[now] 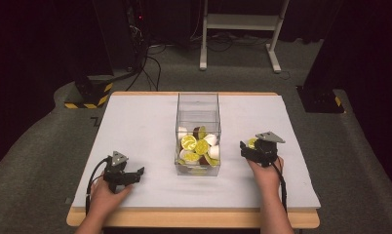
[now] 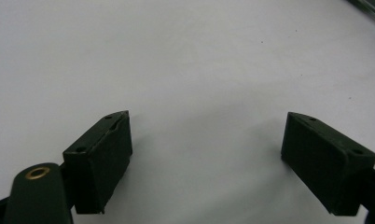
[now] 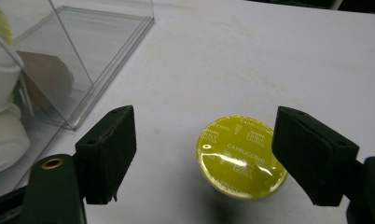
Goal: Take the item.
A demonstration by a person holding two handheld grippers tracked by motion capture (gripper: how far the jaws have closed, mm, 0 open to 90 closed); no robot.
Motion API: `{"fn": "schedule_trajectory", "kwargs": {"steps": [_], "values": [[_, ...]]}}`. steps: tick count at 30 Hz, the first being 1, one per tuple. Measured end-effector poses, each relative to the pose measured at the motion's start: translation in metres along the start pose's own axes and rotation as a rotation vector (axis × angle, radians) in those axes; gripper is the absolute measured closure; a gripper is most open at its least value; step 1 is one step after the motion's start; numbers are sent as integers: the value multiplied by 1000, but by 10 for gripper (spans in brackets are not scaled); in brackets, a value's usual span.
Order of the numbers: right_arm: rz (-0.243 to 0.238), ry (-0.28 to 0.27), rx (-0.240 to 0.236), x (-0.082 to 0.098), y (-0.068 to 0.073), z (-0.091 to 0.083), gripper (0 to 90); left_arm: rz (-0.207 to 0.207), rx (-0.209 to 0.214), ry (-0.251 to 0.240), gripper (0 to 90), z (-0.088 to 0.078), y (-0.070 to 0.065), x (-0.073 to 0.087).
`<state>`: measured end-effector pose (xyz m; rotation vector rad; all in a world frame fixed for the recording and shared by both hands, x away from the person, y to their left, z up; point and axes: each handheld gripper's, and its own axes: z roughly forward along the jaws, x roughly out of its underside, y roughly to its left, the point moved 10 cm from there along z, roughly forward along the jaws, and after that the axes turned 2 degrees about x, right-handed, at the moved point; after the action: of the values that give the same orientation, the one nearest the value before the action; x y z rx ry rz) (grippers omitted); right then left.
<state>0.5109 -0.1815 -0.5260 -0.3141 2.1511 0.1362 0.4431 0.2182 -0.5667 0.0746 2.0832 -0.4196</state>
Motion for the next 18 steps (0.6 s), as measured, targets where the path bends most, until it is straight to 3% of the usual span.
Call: {"fn": "schedule_trajectory", "kwargs": {"steps": [18], "values": [[-61, -49, -69, -8, 41, -25, 309, 1, 0, 1, 164, 0, 0, 0]]}}
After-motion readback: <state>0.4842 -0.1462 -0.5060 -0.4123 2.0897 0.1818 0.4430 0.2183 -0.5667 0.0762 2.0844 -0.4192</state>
